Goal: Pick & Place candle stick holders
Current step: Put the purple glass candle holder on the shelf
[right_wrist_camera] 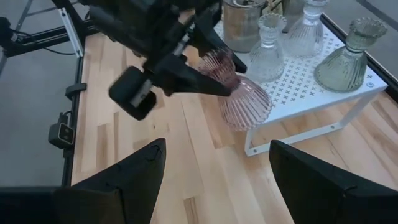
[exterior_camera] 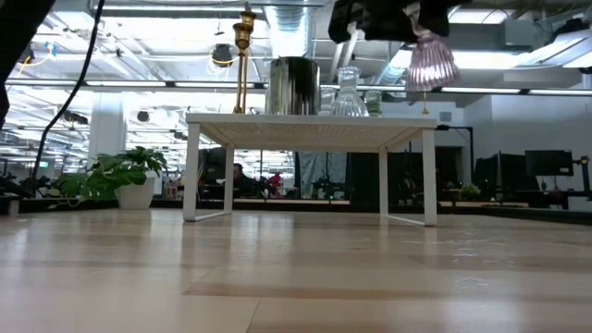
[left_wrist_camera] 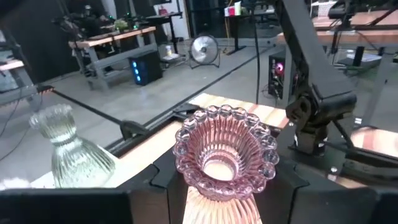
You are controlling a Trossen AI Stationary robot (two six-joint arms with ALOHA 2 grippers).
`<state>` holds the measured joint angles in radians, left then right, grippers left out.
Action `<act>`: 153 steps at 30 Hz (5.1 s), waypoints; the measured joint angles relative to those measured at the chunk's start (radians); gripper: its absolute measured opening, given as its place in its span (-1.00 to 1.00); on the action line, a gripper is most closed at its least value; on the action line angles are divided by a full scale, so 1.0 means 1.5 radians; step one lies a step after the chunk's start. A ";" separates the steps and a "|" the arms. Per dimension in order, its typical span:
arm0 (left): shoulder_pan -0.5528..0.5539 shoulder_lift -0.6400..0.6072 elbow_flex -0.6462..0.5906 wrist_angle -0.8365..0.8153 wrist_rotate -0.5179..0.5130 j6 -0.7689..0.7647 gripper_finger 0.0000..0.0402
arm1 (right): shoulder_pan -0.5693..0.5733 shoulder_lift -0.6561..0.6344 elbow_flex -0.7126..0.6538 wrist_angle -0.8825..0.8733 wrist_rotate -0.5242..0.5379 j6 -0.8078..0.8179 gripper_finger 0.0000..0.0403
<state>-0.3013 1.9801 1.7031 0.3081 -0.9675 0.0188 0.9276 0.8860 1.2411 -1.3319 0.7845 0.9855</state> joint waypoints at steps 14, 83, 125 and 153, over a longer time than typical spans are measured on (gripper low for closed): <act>0.025 0.031 0.001 0.006 -0.073 -0.090 -0.33 | 0.037 0.002 0.000 0.000 0.001 0.001 0.37; 0.051 0.027 -0.002 -0.035 -0.075 -0.175 -0.32 | -0.261 -0.008 -0.298 0.348 0.076 -0.306 0.37; 0.052 0.023 -0.004 -0.031 -0.083 -0.151 -0.25 | -0.587 0.086 -0.376 0.645 -0.320 -0.665 0.05; 0.047 -0.010 -0.002 -0.008 0.043 -0.156 0.34 | -0.640 0.056 -0.376 0.630 -0.325 -0.674 -0.23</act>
<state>-0.2304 1.9644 1.7008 0.2965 -0.9029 -0.2158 -0.0320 0.9694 0.6773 -0.3876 0.2973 -0.0254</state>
